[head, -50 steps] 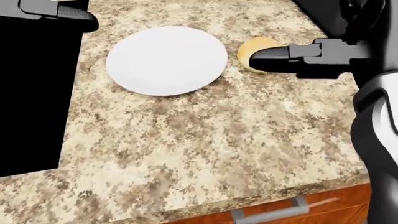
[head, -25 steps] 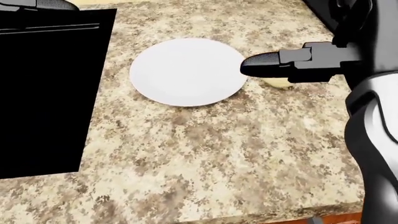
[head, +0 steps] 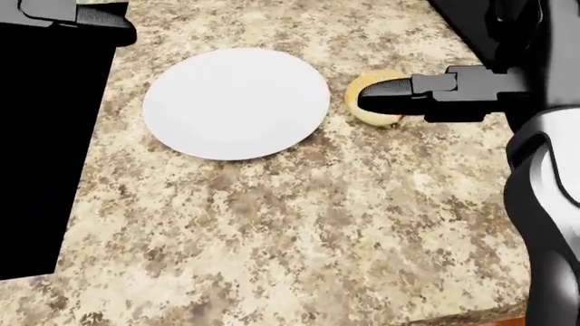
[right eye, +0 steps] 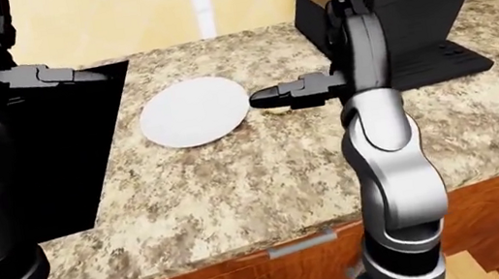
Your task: Place the pastries on the plates.
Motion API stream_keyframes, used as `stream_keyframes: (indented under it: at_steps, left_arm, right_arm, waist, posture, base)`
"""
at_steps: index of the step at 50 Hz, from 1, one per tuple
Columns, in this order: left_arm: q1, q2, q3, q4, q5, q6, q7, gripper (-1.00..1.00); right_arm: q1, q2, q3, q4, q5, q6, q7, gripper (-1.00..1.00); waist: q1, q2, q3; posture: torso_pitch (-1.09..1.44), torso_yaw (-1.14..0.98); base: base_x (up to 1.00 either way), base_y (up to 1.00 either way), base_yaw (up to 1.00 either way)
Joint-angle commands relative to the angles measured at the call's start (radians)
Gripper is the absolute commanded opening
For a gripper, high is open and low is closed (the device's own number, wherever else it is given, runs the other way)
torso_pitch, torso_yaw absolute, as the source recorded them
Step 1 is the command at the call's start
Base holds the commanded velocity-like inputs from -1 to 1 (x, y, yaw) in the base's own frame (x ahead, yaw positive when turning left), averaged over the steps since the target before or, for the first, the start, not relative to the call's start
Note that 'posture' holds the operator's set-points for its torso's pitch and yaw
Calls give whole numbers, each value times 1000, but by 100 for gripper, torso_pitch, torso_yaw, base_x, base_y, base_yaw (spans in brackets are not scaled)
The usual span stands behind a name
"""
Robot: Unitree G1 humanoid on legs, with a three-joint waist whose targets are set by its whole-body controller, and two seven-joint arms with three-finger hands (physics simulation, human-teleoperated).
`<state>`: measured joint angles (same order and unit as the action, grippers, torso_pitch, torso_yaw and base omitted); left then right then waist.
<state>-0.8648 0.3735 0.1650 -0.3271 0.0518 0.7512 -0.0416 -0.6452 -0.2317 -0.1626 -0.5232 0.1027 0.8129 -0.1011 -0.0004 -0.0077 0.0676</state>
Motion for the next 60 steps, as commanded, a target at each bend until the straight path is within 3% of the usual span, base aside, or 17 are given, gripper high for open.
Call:
stream_keyframes:
  at_steps: [1, 3, 7, 8, 15, 18, 23, 26, 27, 29, 35, 46, 56, 60]
  left_arm:
    - [-40, 18, 28, -35, 12, -30, 13, 100]
    - [-38, 17, 29, -35, 13, -31, 14, 100]
    - [-37, 17, 26, -33, 16, -34, 12, 100]
    - [-35, 16, 28, -35, 15, -33, 14, 100]
    - [-27, 16, 29, -44, 15, -30, 13, 100]
    - [-24, 14, 30, -45, 15, -31, 14, 100]
    - [-20, 12, 30, -45, 15, -35, 14, 100]
    - [-17, 12, 29, -44, 18, -37, 14, 100]
    - [-17, 12, 27, -44, 19, -37, 12, 100]
    - [-16, 12, 27, -40, 20, -42, 13, 100]
    - [-26, 12, 29, -25, 17, -49, 13, 100]
    - [-16, 12, 30, -20, 13, -60, 12, 100]
    - [-11, 13, 34, -29, 7, -56, 14, 100]
    - [-14, 14, 31, -27, 6, -54, 12, 100]
  right_arm:
    - [-38, -4, -1, -49, 9, -35, 6, 100]
    - [-35, -1, -3, -49, 19, -40, 1, 100]
    - [-29, -7, 2, -61, 25, -35, 11, 100]
    - [-30, -7, 3, -62, 23, -34, 11, 100]
    - [-25, -5, 0, -67, 22, -35, 15, 100]
    - [-21, -5, 0, -66, 23, -39, 14, 100]
    - [-14, 1, 1, -56, 18, -51, 12, 100]
    - [-13, 2, -3, -53, 19, -50, 8, 100]
    - [-13, -6, 2, -46, -1, -44, -4, 100]
    - [-11, -9, 5, -40, -15, -46, 6, 100]
    - [-34, -27, -10, -18, -26, -23, 6, 100]
    - [-198, -159, -47, 158, -72, 49, 32, 100]
    - [-401, -225, 12, 595, -213, -132, 129, 100]
    - [-462, -215, 19, 753, -258, -210, 161, 100]
  waist:
    - [5, -5, -39]
    - [-2, 6, -43]
    - [-1, 1, -40]
    - [8, 7, -58]
    - [18, 10, -47]
    - [26, 7, -42]
    - [36, -16, -34]
    - [29, -12, -37]
    - [12, -8, -19]
    - [8, 26, -31]
    - [-2, 16, -40]
    - [2, 7, -40]
    - [1, 6, -42]
    - [1, 7, -42]
  posture:
    - [0, 0]
    - [0, 0]
    - [0, 0]
    - [0, 0]
    - [0, 0]
    - [0, 0]
    - [0, 0]
    - [0, 0]
    - [0, 0]
    - [0, 0]
    - [0, 0]
    - [0, 0]
    - [0, 0]
    - [0, 0]
  base:
    - [0, 0, 0]
    - [0, 0, 0]
    - [0, 0, 1]
    - [0, 0, 27]
    - [0, 0, 39]
    - [0, 0, 49]
    - [0, 0, 50]
    - [0, 0, 50]
    - [0, 0, 0]
    - [0, 0, 0]
    - [0, 0, 0]
    - [0, 0, 0]
    - [0, 0, 0]
    - [0, 0, 0]
